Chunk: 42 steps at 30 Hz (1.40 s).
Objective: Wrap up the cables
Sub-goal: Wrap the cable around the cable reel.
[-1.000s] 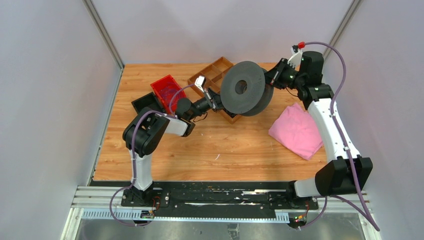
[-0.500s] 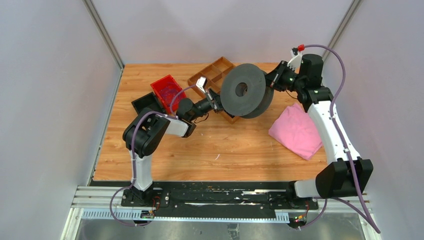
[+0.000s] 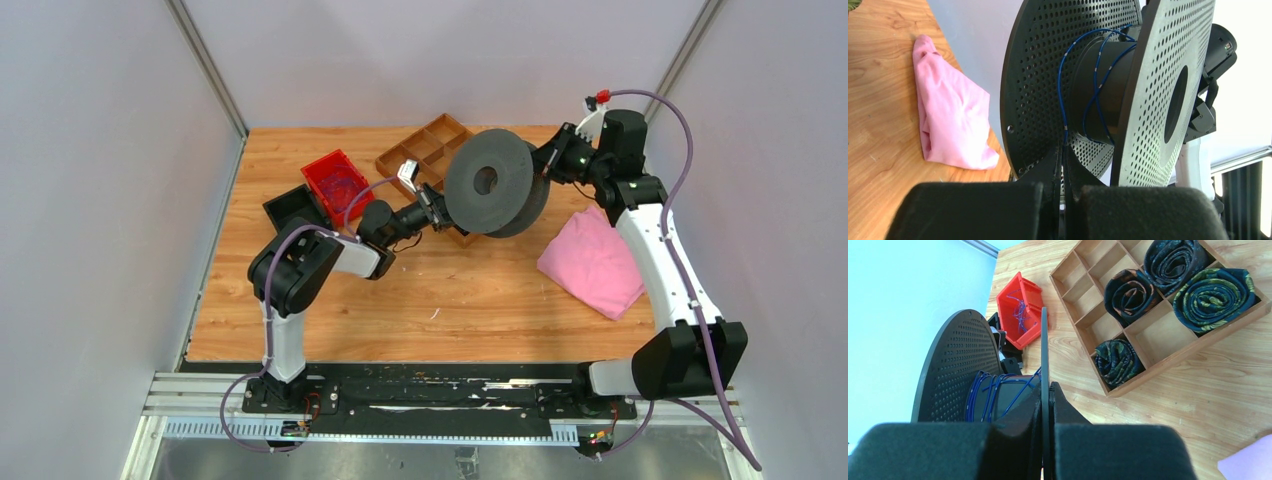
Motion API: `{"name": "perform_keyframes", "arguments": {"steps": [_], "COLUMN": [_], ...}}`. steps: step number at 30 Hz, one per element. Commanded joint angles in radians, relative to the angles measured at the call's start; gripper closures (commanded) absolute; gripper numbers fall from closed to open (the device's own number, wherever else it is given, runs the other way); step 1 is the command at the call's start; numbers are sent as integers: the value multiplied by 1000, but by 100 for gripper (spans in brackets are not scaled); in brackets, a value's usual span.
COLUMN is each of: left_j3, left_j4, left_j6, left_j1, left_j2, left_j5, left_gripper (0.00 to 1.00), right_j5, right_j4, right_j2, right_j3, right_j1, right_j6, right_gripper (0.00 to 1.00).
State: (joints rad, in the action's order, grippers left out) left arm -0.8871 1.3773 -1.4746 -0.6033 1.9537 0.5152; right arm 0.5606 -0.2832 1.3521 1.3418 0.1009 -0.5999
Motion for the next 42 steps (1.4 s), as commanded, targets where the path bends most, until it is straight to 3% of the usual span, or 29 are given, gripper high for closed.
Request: {"name": "perform_keyframes", "arguments": {"steps": [1,9,18,28,35,42], "left_j3": [2,4,4,-1,-4,5], "left_j4": [60,29,15,27,41,30], "left_j6": [0,-30,-56,-67,-74,36], "left_j1": [-24,-24,-24,-24,-23,-20], "left_j2": [12,16,20,25,31,25], "left_j5": [0,-6,-5,6,12,67], "left_gripper": [98,94,78,69,76,70], "right_j5": [-65,-66,-62,-52,-44,-71], "right_j4": [-9,-4,13,12,16,-36], "right_j2": [-34,-49,-57,-46,-43,-38], "right_j3": [30,15,2,16,15,80], "right_j1": [10,22,32,22,20,-16], "right_j6": [40,83,117,111,105,107], "right_gripper": [99,99,99,99,99,99]}}
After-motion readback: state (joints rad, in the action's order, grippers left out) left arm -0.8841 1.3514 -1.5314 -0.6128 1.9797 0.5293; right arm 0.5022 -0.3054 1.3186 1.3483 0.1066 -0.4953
